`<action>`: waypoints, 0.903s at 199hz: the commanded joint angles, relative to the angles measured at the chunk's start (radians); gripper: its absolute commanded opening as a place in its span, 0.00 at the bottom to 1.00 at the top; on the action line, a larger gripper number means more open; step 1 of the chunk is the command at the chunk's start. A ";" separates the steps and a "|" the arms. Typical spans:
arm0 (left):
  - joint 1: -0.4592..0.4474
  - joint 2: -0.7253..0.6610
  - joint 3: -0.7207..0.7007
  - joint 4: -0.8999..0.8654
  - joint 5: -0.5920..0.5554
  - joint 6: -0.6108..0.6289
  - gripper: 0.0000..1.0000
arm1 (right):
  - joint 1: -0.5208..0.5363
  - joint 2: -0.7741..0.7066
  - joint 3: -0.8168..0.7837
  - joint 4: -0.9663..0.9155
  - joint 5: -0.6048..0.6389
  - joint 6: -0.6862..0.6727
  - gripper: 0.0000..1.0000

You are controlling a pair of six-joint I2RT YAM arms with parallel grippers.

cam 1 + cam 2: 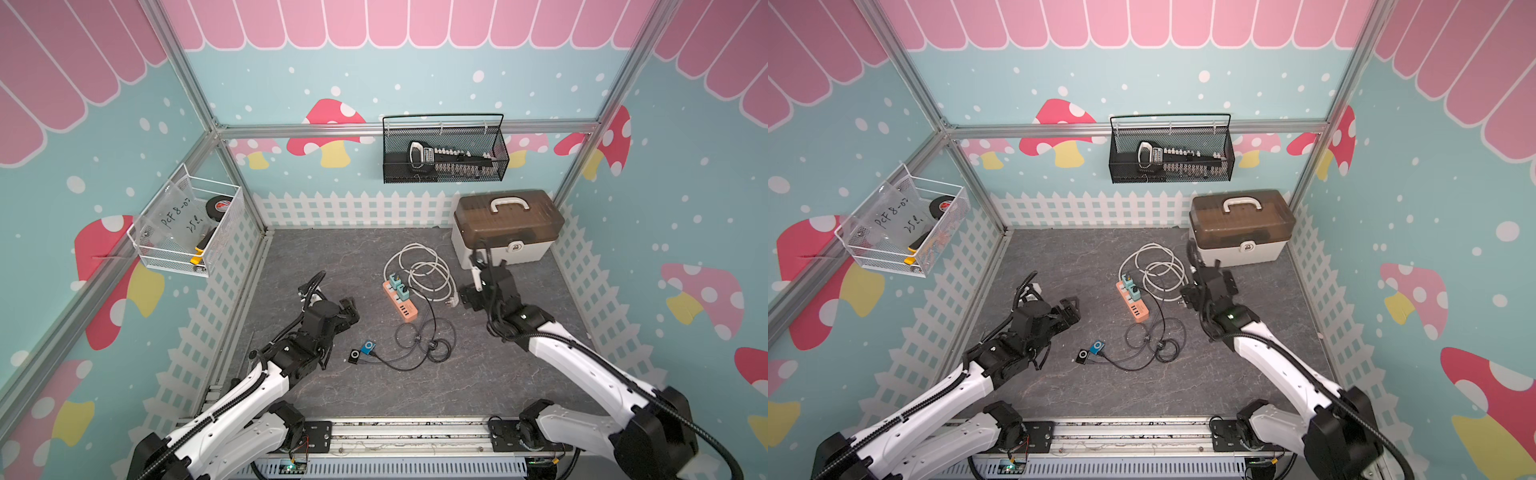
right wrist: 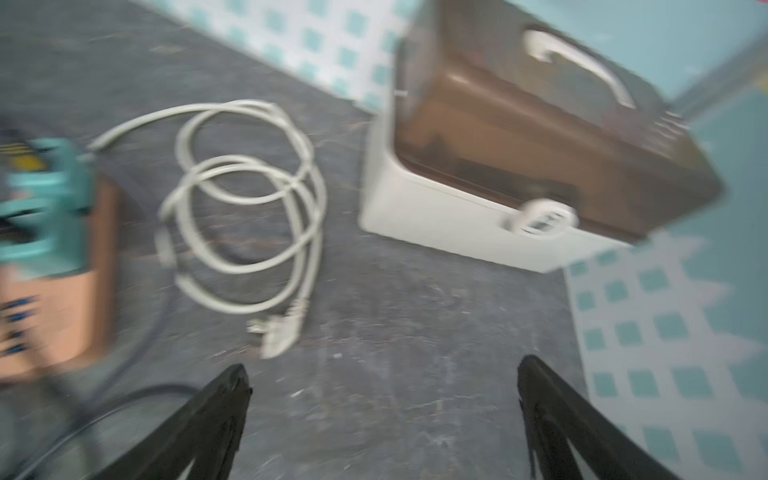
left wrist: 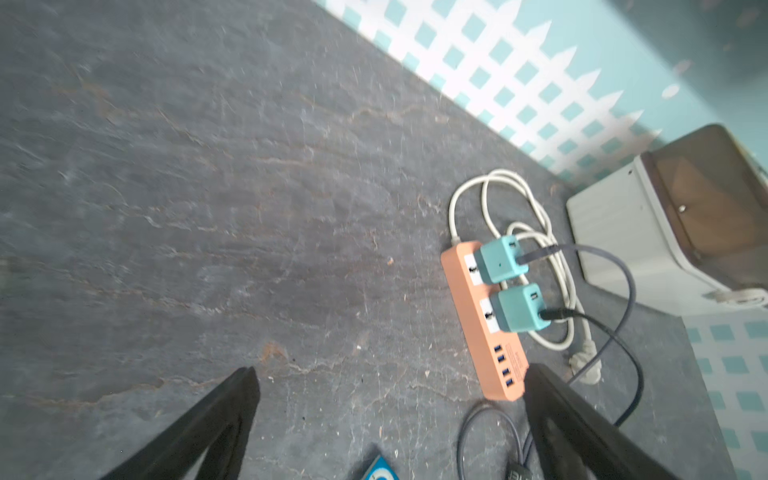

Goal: Charge mp3
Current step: Reset both arms

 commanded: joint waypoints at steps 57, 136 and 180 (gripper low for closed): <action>0.007 -0.082 0.027 0.115 -0.337 0.285 0.99 | -0.225 0.255 -0.244 0.667 0.013 -0.030 0.99; 0.433 0.009 -0.202 0.596 -0.085 0.649 0.99 | -0.309 0.453 -0.355 1.035 -0.061 0.010 1.00; 0.527 0.299 -0.236 0.922 0.044 0.708 0.99 | -0.308 0.465 -0.361 1.059 -0.055 0.006 1.00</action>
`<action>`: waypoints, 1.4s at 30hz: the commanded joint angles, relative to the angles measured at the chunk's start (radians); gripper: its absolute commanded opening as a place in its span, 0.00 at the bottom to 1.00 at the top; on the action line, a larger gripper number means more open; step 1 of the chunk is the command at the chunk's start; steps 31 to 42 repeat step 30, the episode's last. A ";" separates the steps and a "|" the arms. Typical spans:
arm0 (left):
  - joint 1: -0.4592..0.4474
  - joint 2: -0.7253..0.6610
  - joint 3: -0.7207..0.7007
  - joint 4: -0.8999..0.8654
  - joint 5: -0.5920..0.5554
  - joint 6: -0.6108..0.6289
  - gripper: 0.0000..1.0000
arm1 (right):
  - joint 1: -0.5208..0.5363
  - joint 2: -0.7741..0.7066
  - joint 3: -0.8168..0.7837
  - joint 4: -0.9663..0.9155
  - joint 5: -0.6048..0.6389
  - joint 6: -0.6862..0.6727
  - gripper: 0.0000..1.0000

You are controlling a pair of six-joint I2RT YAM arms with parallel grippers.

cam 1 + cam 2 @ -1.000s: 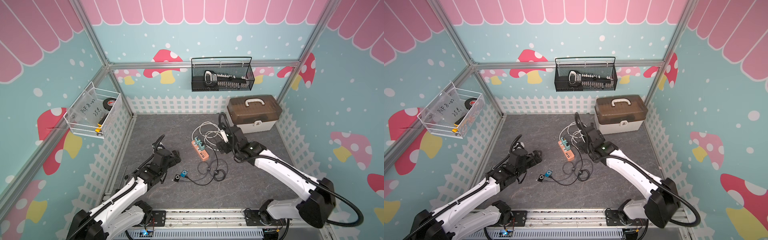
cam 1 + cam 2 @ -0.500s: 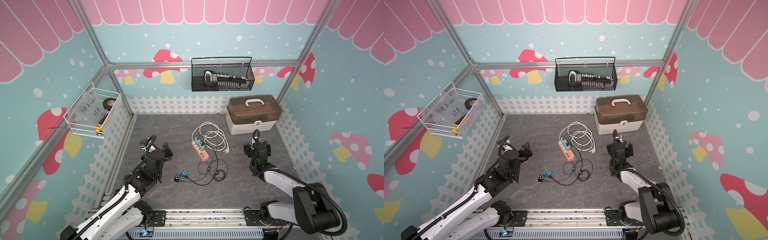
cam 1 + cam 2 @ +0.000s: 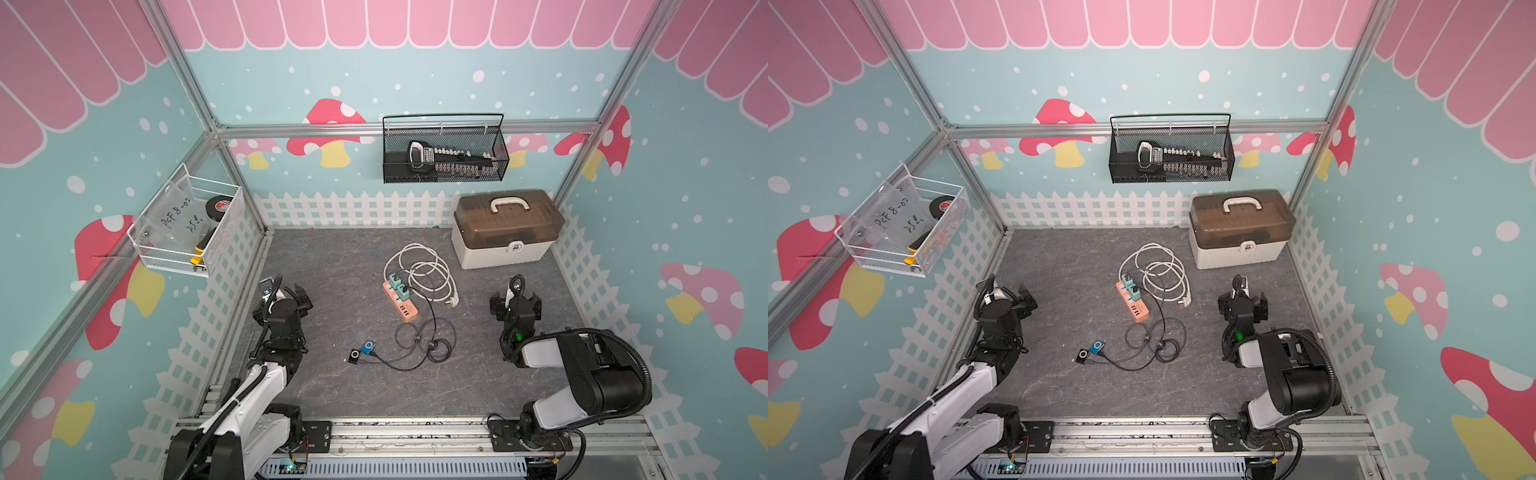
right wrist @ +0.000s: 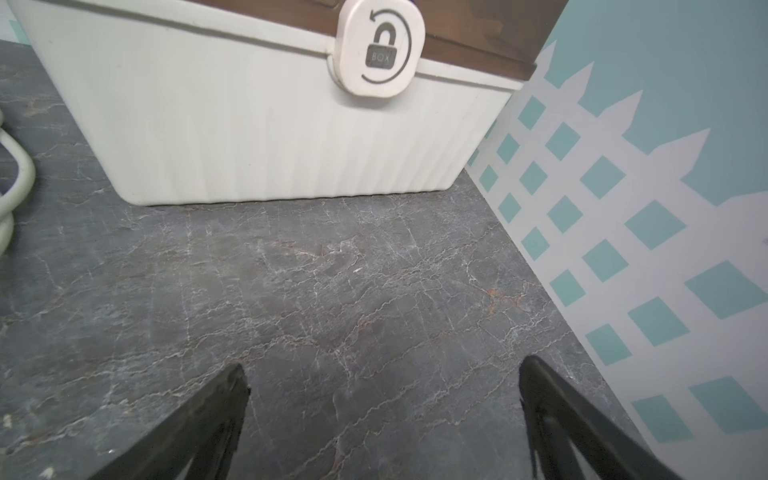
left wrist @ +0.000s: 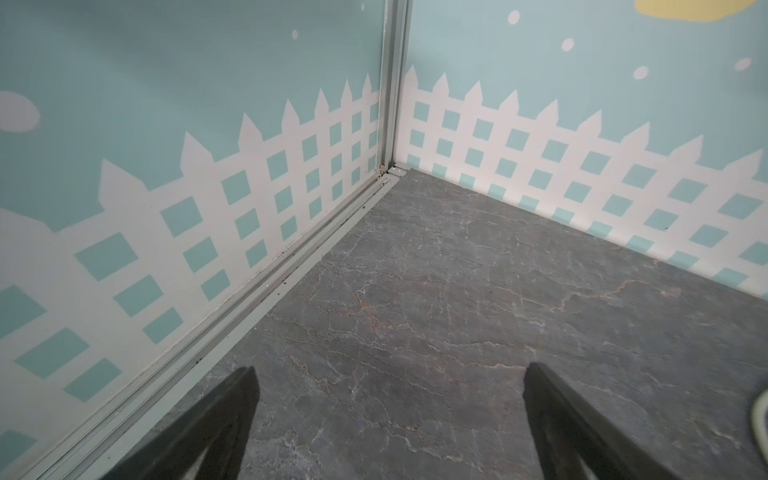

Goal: Charge mp3
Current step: Reset both arms

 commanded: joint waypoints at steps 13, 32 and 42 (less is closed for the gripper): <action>0.001 0.445 -0.015 0.539 0.153 0.106 0.99 | -0.002 -0.001 0.002 0.049 -0.008 0.008 1.00; -0.062 0.496 0.023 0.567 0.074 0.180 0.99 | -0.003 0.000 0.003 0.042 -0.010 0.008 1.00; -0.062 0.496 0.023 0.567 0.074 0.180 0.99 | -0.003 0.000 0.003 0.042 -0.010 0.008 1.00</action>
